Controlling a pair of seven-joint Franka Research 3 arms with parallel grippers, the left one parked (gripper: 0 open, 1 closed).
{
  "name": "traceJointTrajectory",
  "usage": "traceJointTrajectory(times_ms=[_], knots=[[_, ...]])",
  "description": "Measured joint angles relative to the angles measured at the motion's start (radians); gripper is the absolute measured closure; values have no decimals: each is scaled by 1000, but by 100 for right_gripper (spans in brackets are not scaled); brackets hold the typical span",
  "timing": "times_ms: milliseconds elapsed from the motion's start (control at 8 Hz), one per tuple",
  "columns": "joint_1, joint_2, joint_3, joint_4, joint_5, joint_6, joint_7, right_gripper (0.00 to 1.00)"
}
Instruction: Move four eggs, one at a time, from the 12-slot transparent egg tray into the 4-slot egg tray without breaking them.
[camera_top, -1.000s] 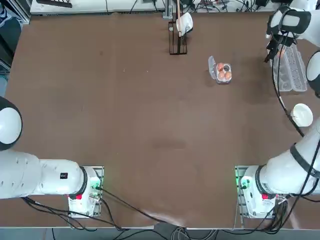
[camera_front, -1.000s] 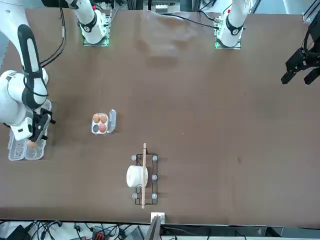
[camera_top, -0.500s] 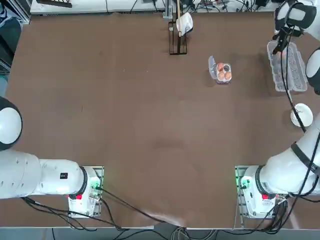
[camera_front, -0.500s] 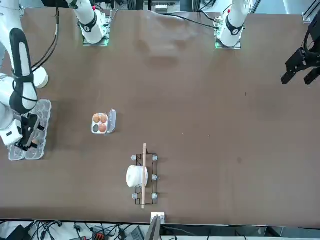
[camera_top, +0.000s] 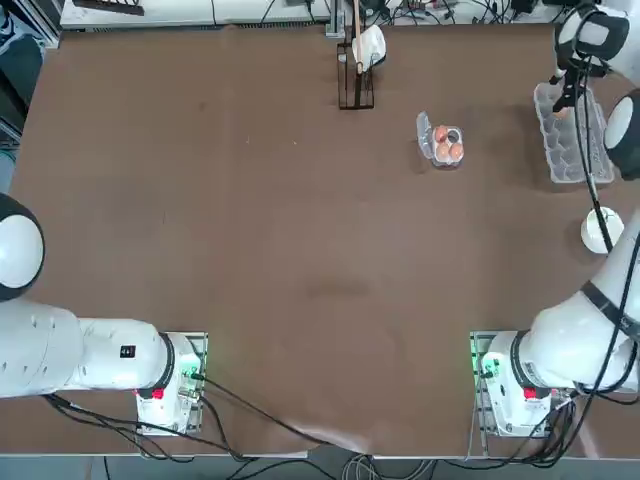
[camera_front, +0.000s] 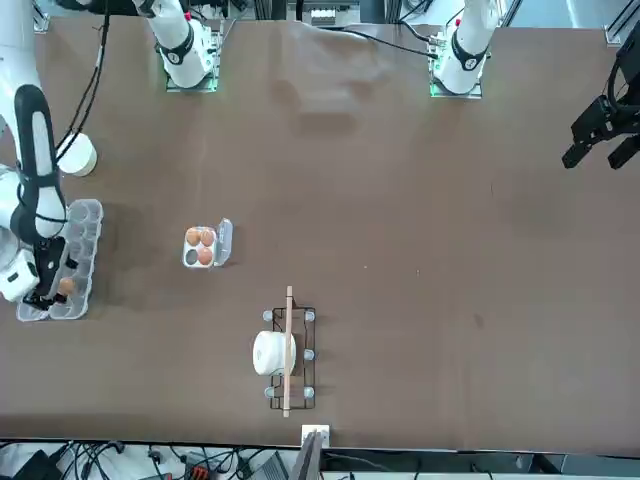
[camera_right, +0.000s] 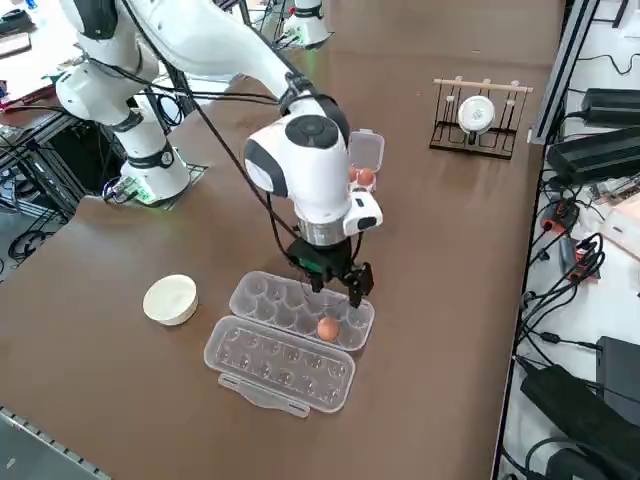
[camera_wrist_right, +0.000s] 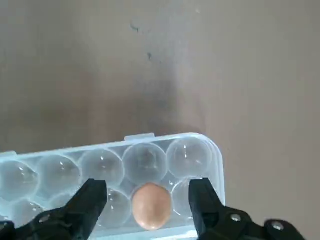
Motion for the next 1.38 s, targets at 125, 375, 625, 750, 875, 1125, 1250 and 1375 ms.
traceJointTrajectory(times_ms=[125,375,625,750,875,1125,1250,1375], knots=[[-5,17,0,17,0,0,-15,0],[-15,39,0,42,0,0,-45,0],[-31,66,1,68,0,0,-56,0],[-38,78,1,77,0,0,-65,0],[-44,87,1,80,0,0,-69,0],[-52,97,1,81,2,-1,-76,0],[-54,103,2,81,11,-1,-84,0],[-56,109,3,81,23,-1,-94,1]])
